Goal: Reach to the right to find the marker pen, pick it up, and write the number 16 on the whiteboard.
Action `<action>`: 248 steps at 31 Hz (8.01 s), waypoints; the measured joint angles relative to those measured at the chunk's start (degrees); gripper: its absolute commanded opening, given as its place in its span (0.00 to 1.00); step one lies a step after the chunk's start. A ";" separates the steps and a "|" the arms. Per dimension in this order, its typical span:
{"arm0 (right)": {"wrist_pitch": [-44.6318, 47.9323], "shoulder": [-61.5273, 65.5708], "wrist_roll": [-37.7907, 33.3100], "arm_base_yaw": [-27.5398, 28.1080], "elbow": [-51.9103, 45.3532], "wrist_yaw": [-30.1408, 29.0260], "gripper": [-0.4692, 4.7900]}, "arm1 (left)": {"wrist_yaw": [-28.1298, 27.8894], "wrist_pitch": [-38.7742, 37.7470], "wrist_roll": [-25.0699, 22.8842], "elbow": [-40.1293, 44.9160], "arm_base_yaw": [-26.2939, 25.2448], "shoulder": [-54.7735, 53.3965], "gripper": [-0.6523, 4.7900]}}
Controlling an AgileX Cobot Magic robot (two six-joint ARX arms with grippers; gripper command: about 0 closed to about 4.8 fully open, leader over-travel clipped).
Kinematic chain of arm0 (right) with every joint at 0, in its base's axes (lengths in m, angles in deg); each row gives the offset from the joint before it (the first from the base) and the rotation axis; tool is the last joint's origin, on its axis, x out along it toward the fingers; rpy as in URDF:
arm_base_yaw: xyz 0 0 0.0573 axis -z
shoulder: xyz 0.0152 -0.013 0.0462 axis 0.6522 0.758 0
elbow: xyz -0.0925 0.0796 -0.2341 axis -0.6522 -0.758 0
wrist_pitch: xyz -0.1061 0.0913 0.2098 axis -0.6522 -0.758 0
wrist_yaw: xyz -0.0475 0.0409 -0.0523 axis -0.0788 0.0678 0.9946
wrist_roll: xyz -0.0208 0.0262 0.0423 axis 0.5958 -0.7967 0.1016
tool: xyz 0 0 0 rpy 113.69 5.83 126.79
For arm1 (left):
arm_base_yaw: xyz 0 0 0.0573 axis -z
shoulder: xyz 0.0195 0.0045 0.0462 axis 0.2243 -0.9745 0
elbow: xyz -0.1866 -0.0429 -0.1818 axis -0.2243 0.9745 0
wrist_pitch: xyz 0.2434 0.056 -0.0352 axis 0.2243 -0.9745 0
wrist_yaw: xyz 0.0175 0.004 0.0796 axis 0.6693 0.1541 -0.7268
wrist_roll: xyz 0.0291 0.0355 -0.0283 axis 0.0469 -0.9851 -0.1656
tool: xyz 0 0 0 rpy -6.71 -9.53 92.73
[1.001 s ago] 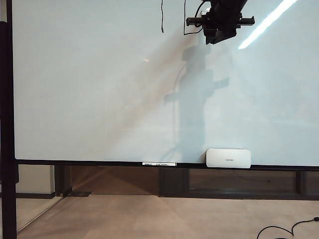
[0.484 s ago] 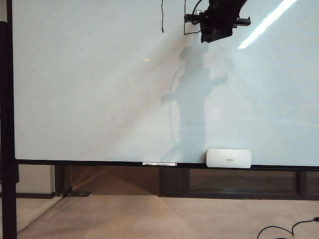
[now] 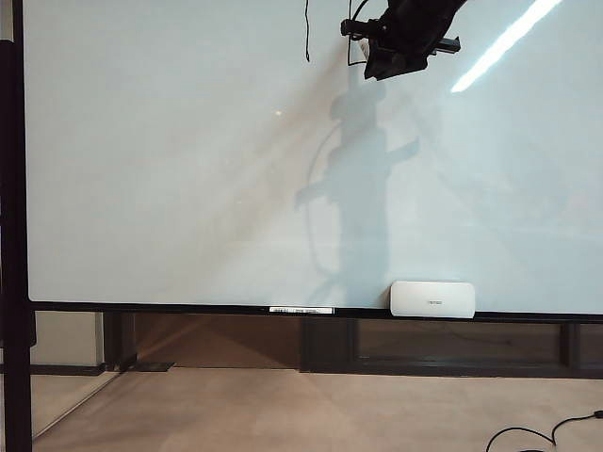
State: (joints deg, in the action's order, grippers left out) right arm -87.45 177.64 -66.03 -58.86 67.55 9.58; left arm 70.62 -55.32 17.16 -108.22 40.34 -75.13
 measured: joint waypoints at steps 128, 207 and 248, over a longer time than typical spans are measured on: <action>-68.57 -96.78 4.90 -4.31 -8.87 22.05 0.08 | 0.22 -81.26 4.72 -43.41 -23.32 24.22 0.11; 8.26 -114.22 -6.27 17.07 -109.81 -9.90 0.08 | 20.63 -14.82 35.06 24.59 -37.83 24.72 0.11; 1.86 -114.33 -4.74 17.09 -114.79 -9.11 0.08 | 16.72 -8.35 30.03 42.53 -29.44 24.85 0.11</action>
State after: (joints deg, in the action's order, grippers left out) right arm -85.60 63.30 -70.78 -41.77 -47.24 0.47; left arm 87.34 -63.67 47.19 -65.68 10.90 -50.28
